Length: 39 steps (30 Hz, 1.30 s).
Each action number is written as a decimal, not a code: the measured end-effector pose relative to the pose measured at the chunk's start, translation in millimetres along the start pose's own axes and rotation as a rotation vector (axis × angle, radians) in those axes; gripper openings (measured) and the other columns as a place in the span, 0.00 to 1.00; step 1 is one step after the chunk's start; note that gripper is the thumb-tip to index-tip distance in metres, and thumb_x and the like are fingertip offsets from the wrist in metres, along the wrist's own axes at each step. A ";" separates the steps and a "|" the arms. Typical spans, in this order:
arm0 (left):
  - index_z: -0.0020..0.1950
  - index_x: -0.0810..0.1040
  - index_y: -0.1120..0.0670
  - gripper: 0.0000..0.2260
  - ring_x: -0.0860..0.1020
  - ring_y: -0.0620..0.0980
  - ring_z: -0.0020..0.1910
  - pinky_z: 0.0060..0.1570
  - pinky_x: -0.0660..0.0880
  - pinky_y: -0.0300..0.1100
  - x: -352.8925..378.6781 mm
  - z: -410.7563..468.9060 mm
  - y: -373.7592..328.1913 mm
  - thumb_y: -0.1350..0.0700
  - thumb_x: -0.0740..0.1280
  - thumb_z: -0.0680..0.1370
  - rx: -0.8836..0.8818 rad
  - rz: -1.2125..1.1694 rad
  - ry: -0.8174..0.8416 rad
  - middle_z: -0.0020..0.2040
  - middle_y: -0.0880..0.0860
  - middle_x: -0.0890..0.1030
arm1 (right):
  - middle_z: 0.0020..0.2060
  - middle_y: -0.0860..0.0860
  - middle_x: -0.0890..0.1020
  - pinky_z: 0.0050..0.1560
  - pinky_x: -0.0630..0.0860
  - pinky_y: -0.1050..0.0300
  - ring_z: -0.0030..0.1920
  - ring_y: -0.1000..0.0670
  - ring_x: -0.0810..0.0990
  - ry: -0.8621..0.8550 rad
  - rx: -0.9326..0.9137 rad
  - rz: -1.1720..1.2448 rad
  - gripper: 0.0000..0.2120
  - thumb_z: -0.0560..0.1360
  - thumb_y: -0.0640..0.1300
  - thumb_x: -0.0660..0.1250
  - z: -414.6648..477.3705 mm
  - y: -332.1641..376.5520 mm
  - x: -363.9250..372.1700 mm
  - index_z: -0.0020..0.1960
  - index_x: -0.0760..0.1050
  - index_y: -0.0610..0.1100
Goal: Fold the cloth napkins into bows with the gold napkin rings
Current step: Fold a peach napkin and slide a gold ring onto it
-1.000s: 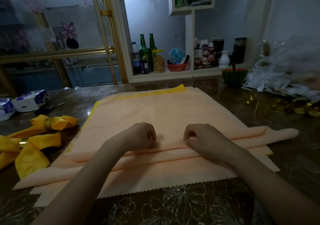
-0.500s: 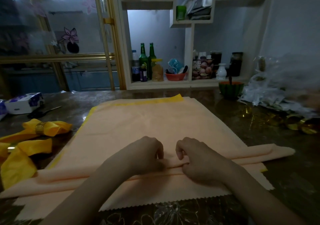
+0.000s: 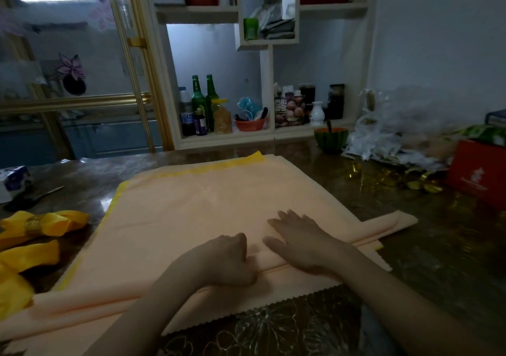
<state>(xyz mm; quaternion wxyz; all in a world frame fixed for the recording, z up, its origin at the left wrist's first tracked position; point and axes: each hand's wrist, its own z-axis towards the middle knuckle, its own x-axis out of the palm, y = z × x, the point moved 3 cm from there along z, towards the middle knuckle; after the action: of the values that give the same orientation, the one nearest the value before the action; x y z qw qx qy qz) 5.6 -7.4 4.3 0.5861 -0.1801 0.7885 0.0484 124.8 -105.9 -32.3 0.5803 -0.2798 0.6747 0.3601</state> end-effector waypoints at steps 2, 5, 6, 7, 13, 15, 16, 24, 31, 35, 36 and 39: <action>0.59 0.71 0.56 0.18 0.71 0.49 0.46 0.43 0.68 0.41 -2.6 1.0 -1.3 0.44 0.60 0.78 -0.029 -0.087 -0.053 0.50 0.53 0.73 | 0.77 0.48 0.45 0.74 0.39 0.49 0.76 0.47 0.42 0.027 0.011 -0.002 0.29 0.80 0.61 0.43 -8.0 0.5 4.8 0.77 0.46 0.50; 0.60 0.72 0.54 0.18 0.73 0.50 0.54 0.52 0.71 0.42 2.1 5.0 -6.0 0.43 0.56 0.80 -0.031 0.026 -0.384 0.56 0.53 0.74 | 0.77 0.47 0.45 0.74 0.39 0.50 0.76 0.48 0.42 -0.024 0.006 0.004 0.29 0.80 0.61 0.40 -20.3 2.1 13.2 0.77 0.47 0.50; 0.64 0.69 0.52 0.18 0.70 0.50 0.59 0.58 0.68 0.43 8.7 8.7 -9.3 0.44 0.53 0.81 0.017 0.078 -0.456 0.61 0.52 0.72 | 0.77 0.47 0.46 0.74 0.39 0.50 0.77 0.48 0.42 -0.049 -0.001 -0.006 0.28 0.80 0.60 0.41 -20.9 2.0 14.3 0.77 0.47 0.49; 0.69 0.66 0.51 0.19 0.66 0.50 0.65 0.64 0.64 0.44 18.5 13.4 -12.7 0.45 0.50 0.82 0.087 0.090 -0.476 0.66 0.52 0.69 | 0.77 0.47 0.47 0.74 0.40 0.50 0.77 0.48 0.43 -0.066 -0.006 -0.015 0.27 0.81 0.58 0.41 -21.3 1.9 15.3 0.77 0.48 0.49; 0.77 0.45 0.50 0.27 0.46 0.50 0.76 0.74 0.45 0.54 48.6 28.2 -11.5 0.41 0.40 0.80 0.104 0.117 -0.288 0.78 0.51 0.47 | 0.77 0.48 0.51 0.74 0.43 0.49 0.76 0.48 0.47 -0.073 0.002 -0.001 0.25 0.82 0.55 0.41 -22.3 -6.5 12.9 0.77 0.51 0.48; 0.77 0.46 0.49 0.29 0.46 0.49 0.76 0.74 0.44 0.54 48.6 28.8 -13.3 0.38 0.38 0.79 0.087 0.065 -0.288 0.78 0.51 0.47 | 0.77 0.48 0.50 0.74 0.43 0.49 0.76 0.48 0.47 -0.066 0.065 0.022 0.25 0.82 0.56 0.40 -29.2 -24.7 10.6 0.77 0.50 0.49; 0.77 0.46 0.49 0.30 0.46 0.49 0.76 0.74 0.45 0.53 48.5 28.7 -14.7 0.37 0.38 0.78 0.095 0.067 -0.292 0.78 0.51 0.47 | 0.77 0.48 0.50 0.74 0.43 0.49 0.76 0.47 0.47 -0.060 0.104 0.035 0.26 0.82 0.57 0.40 -34.3 -37.2 8.8 0.77 0.50 0.49; 0.71 0.60 0.45 0.17 0.58 0.49 0.74 0.72 0.43 0.60 36.4 16.5 -34.5 0.48 0.51 0.82 0.191 0.103 -0.430 0.74 0.48 0.61 | 0.72 0.45 0.64 0.71 0.54 0.48 0.73 0.45 0.60 -0.086 0.387 0.038 0.26 0.81 0.58 0.46 -68.3 -118.1 -13.1 0.73 0.61 0.45; 0.47 0.71 0.45 0.08 0.68 0.49 0.64 0.68 0.56 0.52 29.8 13.6 -41.9 0.58 0.57 0.80 0.267 -0.118 -0.489 0.64 0.48 0.69 | 0.59 0.52 0.75 0.54 0.69 0.61 0.53 0.57 0.71 -0.081 0.125 0.153 0.15 0.79 0.44 0.61 -79.0 -73.9 -33.8 0.65 0.73 0.47; 0.43 0.76 0.46 0.08 0.73 0.50 0.55 0.62 0.67 0.52 23.4 16.1 -34.1 0.57 0.61 0.78 0.163 -0.121 -0.416 0.56 0.49 0.74 | 0.48 0.53 0.73 0.44 0.70 0.63 0.45 0.56 0.71 0.062 0.165 0.129 0.11 0.76 0.43 0.64 -86.2 -58.4 -46.0 0.58 0.74 0.46; 0.42 0.79 0.48 0.08 0.74 0.50 0.54 0.60 0.69 0.52 20.5 16.6 -32.7 0.56 0.62 0.77 0.141 -0.156 -0.386 0.55 0.50 0.77 | 0.47 0.52 0.73 0.42 0.69 0.62 0.43 0.55 0.71 0.139 0.158 0.108 0.10 0.76 0.42 0.64 -88.8 -52.5 -49.1 0.57 0.73 0.45; 0.44 0.83 0.54 0.11 0.76 0.52 0.54 0.62 0.69 0.47 14.5 13.1 -29.2 0.56 0.61 0.77 0.138 -0.254 -0.209 0.54 0.53 0.81 | 0.46 0.52 0.73 0.41 0.69 0.62 0.44 0.54 0.72 0.381 0.129 0.193 0.05 0.76 0.44 0.64 -100.3 -27.5 -50.9 0.52 0.73 0.47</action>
<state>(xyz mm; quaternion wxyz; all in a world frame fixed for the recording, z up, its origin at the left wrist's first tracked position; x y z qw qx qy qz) 23.7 -34.1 -9.4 0.6772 -0.2315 0.6957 -0.0617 96.9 -205.4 20.1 0.4220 -0.2393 0.8175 0.3105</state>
